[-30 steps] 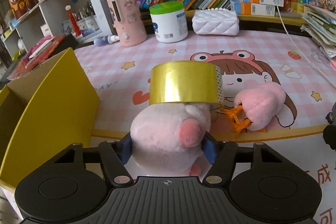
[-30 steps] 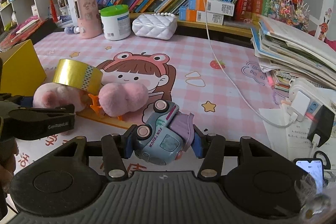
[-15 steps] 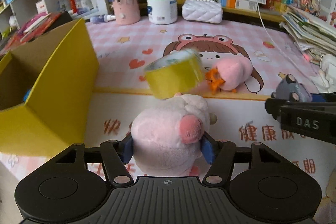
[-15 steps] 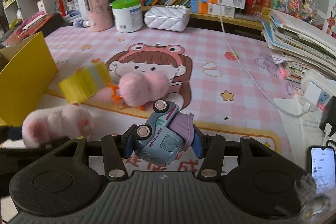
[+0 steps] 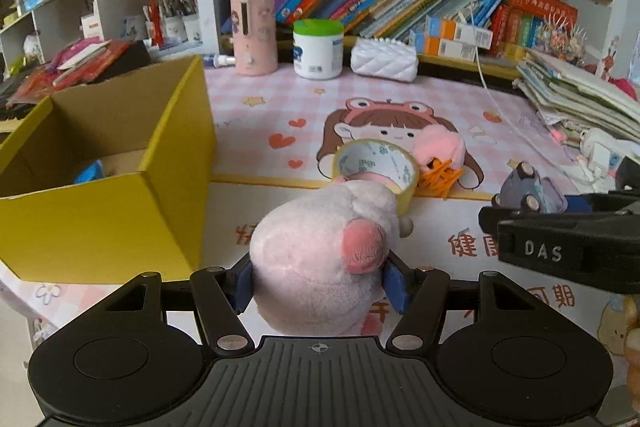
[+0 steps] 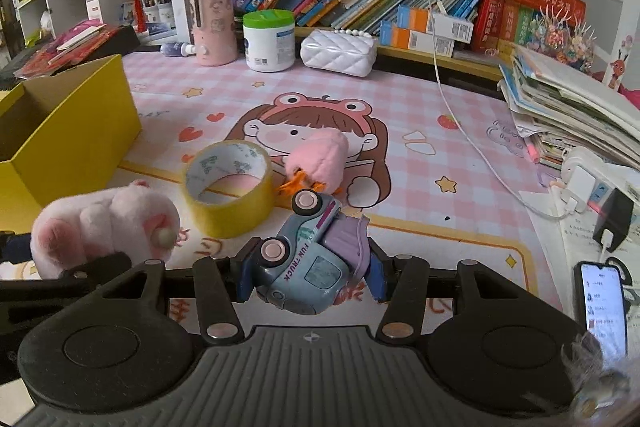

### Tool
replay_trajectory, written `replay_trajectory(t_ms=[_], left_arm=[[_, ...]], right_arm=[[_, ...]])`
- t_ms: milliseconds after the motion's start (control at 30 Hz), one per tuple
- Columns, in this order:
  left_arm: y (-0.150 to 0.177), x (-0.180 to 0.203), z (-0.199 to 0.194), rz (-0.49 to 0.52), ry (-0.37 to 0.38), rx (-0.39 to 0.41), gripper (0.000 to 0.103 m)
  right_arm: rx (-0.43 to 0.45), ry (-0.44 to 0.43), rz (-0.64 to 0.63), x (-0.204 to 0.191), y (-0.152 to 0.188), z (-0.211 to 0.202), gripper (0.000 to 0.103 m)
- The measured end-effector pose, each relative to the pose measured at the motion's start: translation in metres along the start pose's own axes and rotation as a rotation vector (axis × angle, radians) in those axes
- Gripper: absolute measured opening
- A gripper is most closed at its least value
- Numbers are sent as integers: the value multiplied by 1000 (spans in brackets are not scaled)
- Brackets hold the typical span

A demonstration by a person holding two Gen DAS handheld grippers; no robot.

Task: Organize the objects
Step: 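Carry the plush pig and toy truck toward the yellow box with both tools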

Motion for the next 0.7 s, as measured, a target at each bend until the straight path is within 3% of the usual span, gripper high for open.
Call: replay_trajectory(t_ms=[267,700], left_arm=[[16,-37,-37,12,8,45,63],[50,-121,-91,-37,-54,51,63]], right_arm=[[18,28,-4,-44,14,-28,50],[21,-36,-57,-145,42,-67,50]])
Point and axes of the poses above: each gripper's, at about its wrist camera, not at the fingertips, and z roughly the way its jaws point, x to its right, y to its underside, the point moved 4 cm from there along z, roughly the way its jaws point, and after that the axes turned 2 degrees about x, right-handed, at the moved point
